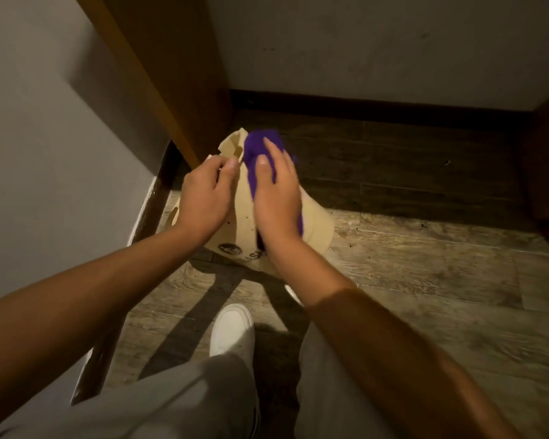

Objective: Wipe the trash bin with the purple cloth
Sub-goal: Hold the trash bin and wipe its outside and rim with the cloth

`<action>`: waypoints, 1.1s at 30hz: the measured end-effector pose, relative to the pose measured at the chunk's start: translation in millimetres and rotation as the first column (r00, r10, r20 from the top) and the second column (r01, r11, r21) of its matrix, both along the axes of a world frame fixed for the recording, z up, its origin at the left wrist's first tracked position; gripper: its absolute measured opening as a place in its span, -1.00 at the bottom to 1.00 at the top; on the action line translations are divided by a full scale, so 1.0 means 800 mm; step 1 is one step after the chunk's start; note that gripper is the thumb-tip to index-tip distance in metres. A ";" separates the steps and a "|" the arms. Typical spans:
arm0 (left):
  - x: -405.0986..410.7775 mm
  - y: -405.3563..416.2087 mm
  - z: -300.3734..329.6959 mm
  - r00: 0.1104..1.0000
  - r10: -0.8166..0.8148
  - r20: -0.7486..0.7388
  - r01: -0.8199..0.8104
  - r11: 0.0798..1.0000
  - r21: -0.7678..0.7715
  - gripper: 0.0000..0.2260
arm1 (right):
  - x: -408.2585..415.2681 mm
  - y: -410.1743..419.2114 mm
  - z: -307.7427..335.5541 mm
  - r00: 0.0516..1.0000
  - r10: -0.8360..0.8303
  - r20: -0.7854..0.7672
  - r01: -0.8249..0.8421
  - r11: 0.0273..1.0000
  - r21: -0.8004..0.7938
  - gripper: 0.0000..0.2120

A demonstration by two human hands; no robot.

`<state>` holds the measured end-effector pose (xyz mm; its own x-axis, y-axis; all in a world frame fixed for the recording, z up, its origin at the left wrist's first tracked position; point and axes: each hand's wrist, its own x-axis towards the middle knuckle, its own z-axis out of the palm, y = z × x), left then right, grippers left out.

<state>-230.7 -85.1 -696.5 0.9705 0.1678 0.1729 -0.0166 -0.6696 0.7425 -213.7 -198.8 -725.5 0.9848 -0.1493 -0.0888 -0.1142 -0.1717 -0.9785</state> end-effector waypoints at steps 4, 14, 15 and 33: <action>0.007 0.001 0.008 1.000 0.005 0.001 -0.005 0.999 -0.040 -0.71 | -0.030 0.034 0.003 0.990 0.006 0.138 0.025 0.976 -0.219 -0.53; 0.031 0.022 0.004 0.973 0.216 -0.087 -0.219 0.975 -0.032 -0.72 | 0.007 -0.040 -0.094 0.982 -0.146 -0.118 0.085 0.907 -0.412 -0.51; 0.035 0.025 0.004 0.969 0.223 -0.105 -0.229 0.973 -0.042 -0.72 | 0.012 -0.045 -0.099 0.981 -0.142 -0.135 0.081 0.920 -0.383 -0.50; 0.014 0.029 0.001 0.979 -0.053 -0.194 0.056 0.998 0.006 -0.66 | 0.022 -0.025 -0.062 0.999 -0.043 0.021 0.044 0.995 -0.095 -0.61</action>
